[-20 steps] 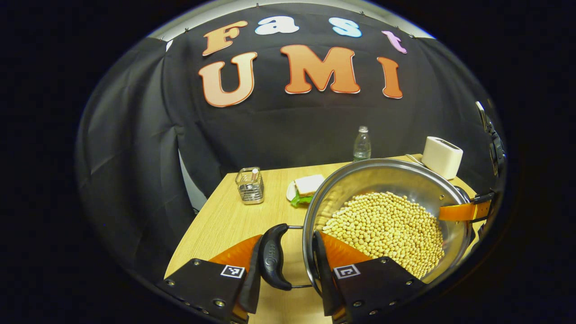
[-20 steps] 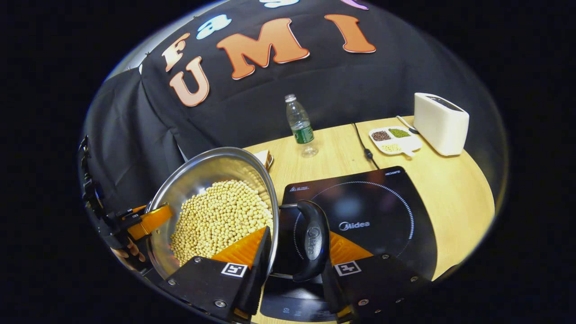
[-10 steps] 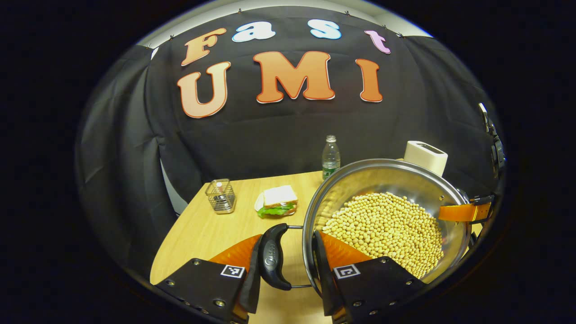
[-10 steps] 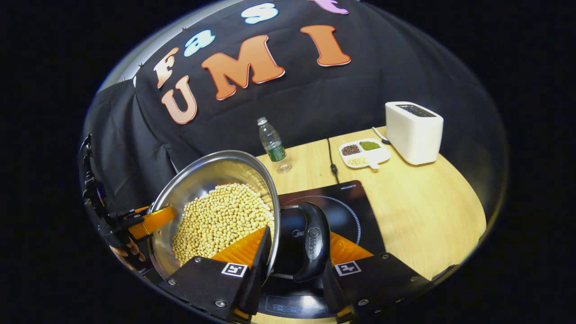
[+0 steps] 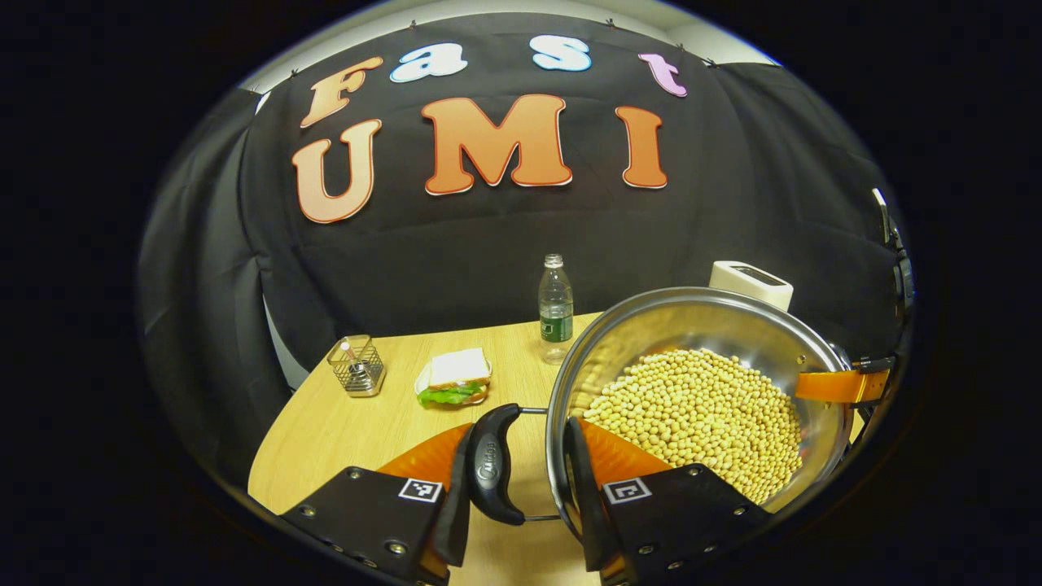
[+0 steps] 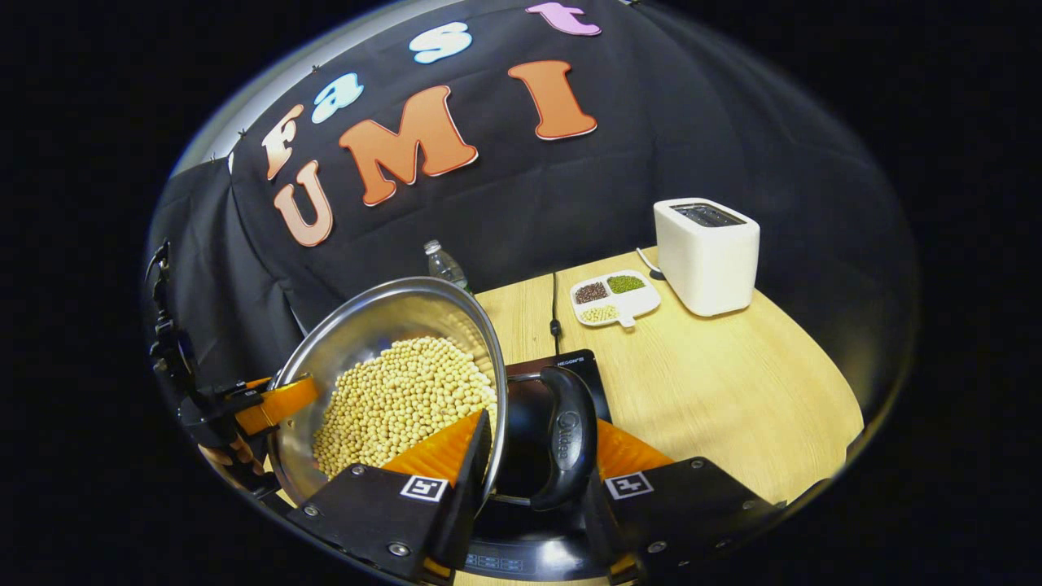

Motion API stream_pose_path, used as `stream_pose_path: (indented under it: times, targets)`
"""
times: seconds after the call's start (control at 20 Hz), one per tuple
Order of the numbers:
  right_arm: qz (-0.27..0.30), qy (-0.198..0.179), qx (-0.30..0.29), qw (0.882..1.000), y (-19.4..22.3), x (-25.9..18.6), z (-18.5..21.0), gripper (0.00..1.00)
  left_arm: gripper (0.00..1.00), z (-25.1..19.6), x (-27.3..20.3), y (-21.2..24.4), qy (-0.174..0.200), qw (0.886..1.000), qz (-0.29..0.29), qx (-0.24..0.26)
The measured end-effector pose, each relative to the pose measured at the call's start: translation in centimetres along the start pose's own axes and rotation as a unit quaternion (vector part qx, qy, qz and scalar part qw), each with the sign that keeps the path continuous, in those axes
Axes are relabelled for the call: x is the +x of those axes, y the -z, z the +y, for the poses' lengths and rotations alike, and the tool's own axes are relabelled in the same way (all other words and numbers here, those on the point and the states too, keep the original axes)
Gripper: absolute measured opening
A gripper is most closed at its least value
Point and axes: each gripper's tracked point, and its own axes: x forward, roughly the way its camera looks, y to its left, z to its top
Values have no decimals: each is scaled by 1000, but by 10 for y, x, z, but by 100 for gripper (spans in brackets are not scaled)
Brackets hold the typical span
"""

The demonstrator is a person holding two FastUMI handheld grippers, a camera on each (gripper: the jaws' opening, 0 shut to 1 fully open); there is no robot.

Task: First push the handle of the pot to place it horizontally, then grasp the pot with both hands and set it on the induction cooktop.

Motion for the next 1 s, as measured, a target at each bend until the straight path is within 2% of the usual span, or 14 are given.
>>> stream_pose_path:
  times: [0.3, 0.65, 0.7, 0.75, 0.85, 0.9, 0.95, 1.0]
  targets:
    - [-1, 10, 7, 1000, -1, 16, -18, 56, 56, 0, -4, 3, 7, 1000, 5, 1]
    - [8, 21, 16, 1000, 8, 20, -20, 56, 56, 0, 0, 5, 13, 999, 31, -4]
    - [12, 23, 17, 1000, 9, 19, -20, 51, 57, 0, 1, 1, 14, 999, 33, -6]
    - [14, 24, 16, 999, 9, 19, -20, 56, 57, -1, 3, 3, 14, 999, 36, -6]
    - [19, 28, 18, 999, 10, 19, -20, 56, 57, -1, 4, 5, 15, 999, 40, -5]
    - [26, 30, 21, 999, 13, 19, -21, 51, 55, -1, 5, 4, 15, 999, 42, -4]
    - [31, 30, 20, 999, 14, 17, -20, 56, 57, -3, 2, 4, 14, 999, 45, -3]
    - [26, 28, 29, 999, 10, 16, -19, 56, 57, -2, 3, 1, 13, 999, 45, -1]
